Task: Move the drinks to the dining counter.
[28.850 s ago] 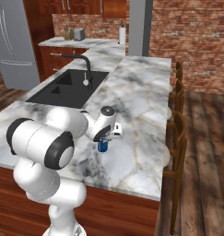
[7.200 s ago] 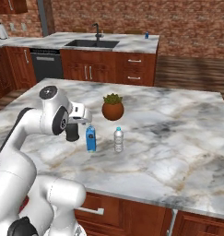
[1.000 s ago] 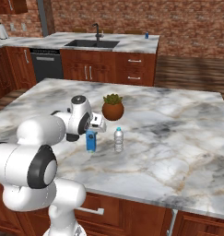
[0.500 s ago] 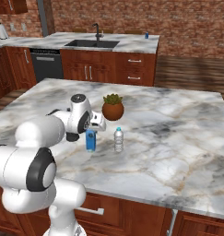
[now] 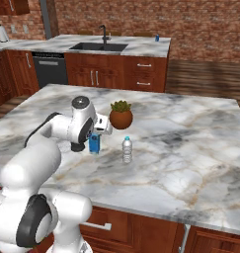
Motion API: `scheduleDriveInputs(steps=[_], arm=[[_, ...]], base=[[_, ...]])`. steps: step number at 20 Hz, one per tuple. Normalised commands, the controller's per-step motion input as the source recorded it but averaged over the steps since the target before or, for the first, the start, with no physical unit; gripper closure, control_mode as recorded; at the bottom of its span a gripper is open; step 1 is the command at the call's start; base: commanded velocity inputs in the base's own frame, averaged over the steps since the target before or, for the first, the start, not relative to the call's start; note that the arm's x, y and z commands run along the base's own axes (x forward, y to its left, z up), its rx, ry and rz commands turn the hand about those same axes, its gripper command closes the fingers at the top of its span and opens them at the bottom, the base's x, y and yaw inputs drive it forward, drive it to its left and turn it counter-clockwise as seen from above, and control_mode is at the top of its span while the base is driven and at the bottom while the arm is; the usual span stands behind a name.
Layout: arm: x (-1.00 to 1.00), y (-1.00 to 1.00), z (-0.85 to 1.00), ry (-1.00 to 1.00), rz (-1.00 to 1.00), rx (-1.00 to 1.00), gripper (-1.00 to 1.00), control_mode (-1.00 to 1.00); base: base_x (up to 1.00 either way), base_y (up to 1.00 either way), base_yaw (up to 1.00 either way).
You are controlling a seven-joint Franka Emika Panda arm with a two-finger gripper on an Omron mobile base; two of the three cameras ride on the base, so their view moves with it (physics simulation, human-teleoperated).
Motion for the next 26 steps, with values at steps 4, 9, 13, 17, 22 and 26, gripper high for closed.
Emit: scheduleDriveInputs(steps=[4,9,13,17,22,26], arm=[[-0.27,0.0,0.67,-0.07,0.03,0.06,1.0,-1.0],[-0.45,-0.02,0.46,-0.11,0.02,0.03,1.0,-1.0],[-0.49,0.0,0.26,-0.11,0.0,0.0,1.0,-1.0],[-0.61,0.0,0.1,-0.1,0.0,0.0,1.0,-1.0],[-0.53,0.0,0.05,-0.06,0.0,0.0,1.0,-1.0],[-0.36,0.0,0.02,-0.06,0.0,0.0,1.0,-1.0]], base=[[0.0,0.0,0.0],[0.0,0.0,0.0],[0.0,0.0,0.0],[0.0,0.0,0.0],[0.0,0.0,0.0],[0.0,0.0,0.0]])
